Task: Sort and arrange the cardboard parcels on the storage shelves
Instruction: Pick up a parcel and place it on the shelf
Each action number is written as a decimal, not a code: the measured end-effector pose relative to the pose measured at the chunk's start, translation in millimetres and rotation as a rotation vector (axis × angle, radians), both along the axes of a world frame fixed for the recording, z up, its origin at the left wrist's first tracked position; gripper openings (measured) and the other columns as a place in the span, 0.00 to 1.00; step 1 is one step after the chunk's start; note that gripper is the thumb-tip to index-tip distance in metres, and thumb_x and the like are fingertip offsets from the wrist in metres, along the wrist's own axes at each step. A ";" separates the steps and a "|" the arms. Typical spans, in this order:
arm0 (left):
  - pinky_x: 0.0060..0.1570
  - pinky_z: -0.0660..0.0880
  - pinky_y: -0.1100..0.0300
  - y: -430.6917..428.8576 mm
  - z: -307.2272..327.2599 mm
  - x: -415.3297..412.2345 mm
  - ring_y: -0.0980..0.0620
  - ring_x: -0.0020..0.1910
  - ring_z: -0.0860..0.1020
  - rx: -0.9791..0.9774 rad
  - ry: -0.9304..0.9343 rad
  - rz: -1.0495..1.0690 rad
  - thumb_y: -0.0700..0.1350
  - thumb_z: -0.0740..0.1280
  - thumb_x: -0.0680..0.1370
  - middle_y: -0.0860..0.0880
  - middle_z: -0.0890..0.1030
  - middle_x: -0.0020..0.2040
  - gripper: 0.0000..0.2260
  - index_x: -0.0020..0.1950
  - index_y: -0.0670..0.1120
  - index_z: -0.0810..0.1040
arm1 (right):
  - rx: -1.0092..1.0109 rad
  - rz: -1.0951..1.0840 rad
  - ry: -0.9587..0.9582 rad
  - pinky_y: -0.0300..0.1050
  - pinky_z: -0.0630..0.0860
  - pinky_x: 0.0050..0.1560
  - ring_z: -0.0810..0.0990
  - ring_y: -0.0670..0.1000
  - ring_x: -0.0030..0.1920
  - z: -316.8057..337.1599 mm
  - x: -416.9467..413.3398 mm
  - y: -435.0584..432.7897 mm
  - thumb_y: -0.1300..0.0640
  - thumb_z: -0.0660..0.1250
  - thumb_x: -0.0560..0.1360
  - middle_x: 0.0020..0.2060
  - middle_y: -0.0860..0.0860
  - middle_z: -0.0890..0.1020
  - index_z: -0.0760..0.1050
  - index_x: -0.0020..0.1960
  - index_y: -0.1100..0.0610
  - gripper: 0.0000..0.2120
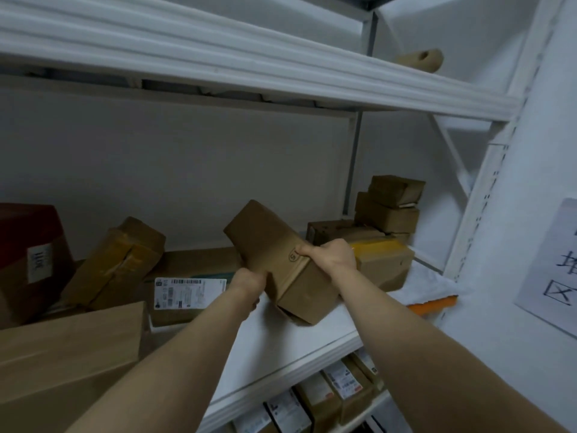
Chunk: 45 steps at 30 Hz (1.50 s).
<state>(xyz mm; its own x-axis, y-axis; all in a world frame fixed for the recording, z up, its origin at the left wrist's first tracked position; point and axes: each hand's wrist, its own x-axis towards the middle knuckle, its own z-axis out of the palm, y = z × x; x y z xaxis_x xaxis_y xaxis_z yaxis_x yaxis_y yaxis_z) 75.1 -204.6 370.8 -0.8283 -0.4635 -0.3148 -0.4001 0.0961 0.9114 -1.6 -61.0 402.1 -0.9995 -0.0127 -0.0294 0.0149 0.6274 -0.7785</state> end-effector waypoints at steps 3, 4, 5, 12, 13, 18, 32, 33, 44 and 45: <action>0.37 0.69 0.57 9.3 1.8 0.9 0.49 0.32 0.69 0.075 0.027 0.020 0.44 0.63 0.80 0.43 0.70 0.38 0.10 0.54 0.39 0.67 | 0.006 0.030 -0.009 0.47 0.78 0.48 0.79 0.57 0.55 -4.3 -1.2 4.3 0.32 0.72 0.63 0.53 0.56 0.82 0.81 0.51 0.61 0.33; 0.41 0.70 0.55 13.1 2.5 -0.2 0.49 0.34 0.70 0.078 0.043 0.032 0.43 0.64 0.79 0.43 0.71 0.39 0.10 0.54 0.40 0.66 | 0.019 0.048 -0.014 0.44 0.76 0.42 0.80 0.56 0.52 -2.4 -1.1 6.8 0.33 0.72 0.65 0.52 0.56 0.82 0.81 0.51 0.62 0.32; 0.44 0.71 0.55 16.6 2.5 -1.9 0.49 0.35 0.70 0.082 0.052 0.040 0.42 0.65 0.79 0.43 0.71 0.40 0.11 0.54 0.40 0.66 | 0.032 0.054 -0.020 0.43 0.75 0.40 0.80 0.56 0.52 -0.8 -2.2 10.2 0.33 0.71 0.67 0.51 0.56 0.82 0.81 0.52 0.62 0.32; 0.48 0.73 0.54 31.2 7.6 -6.8 0.43 0.48 0.74 0.136 0.060 0.093 0.40 0.69 0.75 0.40 0.74 0.52 0.15 0.57 0.40 0.67 | 0.113 0.091 0.002 0.47 0.75 0.48 0.76 0.59 0.58 -9.3 -17.1 25.8 0.28 0.62 0.69 0.54 0.55 0.81 0.78 0.47 0.59 0.32; 0.47 0.74 0.54 33.6 7.8 -6.8 0.43 0.48 0.74 0.138 0.062 0.097 0.40 0.70 0.75 0.40 0.74 0.50 0.14 0.56 0.40 0.68 | 0.080 0.097 -0.007 0.45 0.74 0.44 0.77 0.59 0.57 -9.9 -18.5 27.9 0.31 0.61 0.72 0.55 0.57 0.80 0.77 0.48 0.60 0.30; 0.46 0.74 0.55 44.1 14.0 -4.9 0.46 0.39 0.75 0.164 0.095 0.132 0.38 0.71 0.74 0.42 0.75 0.41 0.08 0.46 0.39 0.72 | -0.141 0.117 -0.138 0.54 0.71 0.65 0.72 0.61 0.64 -12.1 -21.6 39.0 0.42 0.57 0.80 0.66 0.59 0.73 0.68 0.70 0.62 0.28; 0.47 0.70 0.56 47.4 11.1 5.7 0.46 0.50 0.72 0.171 0.096 0.097 0.40 0.69 0.76 0.40 0.75 0.61 0.20 0.66 0.37 0.68 | -0.183 0.156 -0.263 0.44 0.68 0.44 0.71 0.51 0.39 -22.8 -10.8 39.8 0.61 0.51 0.82 0.44 0.56 0.73 0.74 0.53 0.65 0.13; 0.44 0.71 0.56 48.1 11.2 5.2 0.46 0.49 0.73 0.177 0.087 0.077 0.39 0.69 0.76 0.41 0.75 0.59 0.19 0.66 0.38 0.69 | -0.186 0.181 -0.277 0.44 0.70 0.46 0.72 0.51 0.41 -21.7 -8.1 42.9 0.61 0.52 0.82 0.48 0.55 0.74 0.73 0.60 0.64 0.14; 0.54 0.76 0.52 50.2 21.9 11.5 0.46 0.56 0.74 0.105 -0.094 -0.174 0.39 0.77 0.67 0.46 0.75 0.59 0.23 0.59 0.44 0.72 | -0.489 0.240 -0.446 0.52 0.75 0.47 0.77 0.57 0.55 -29.9 -1.4 87.0 0.64 0.57 0.81 0.56 0.55 0.81 0.74 0.64 0.55 0.15; 0.51 0.76 0.53 52.7 22.0 13.1 0.47 0.55 0.74 0.114 -0.099 -0.172 0.43 0.78 0.67 0.47 0.75 0.59 0.24 0.59 0.45 0.72 | -0.472 0.252 -0.451 0.54 0.74 0.52 0.77 0.57 0.56 -30.1 -1.7 90.7 0.64 0.57 0.80 0.57 0.55 0.80 0.74 0.65 0.55 0.16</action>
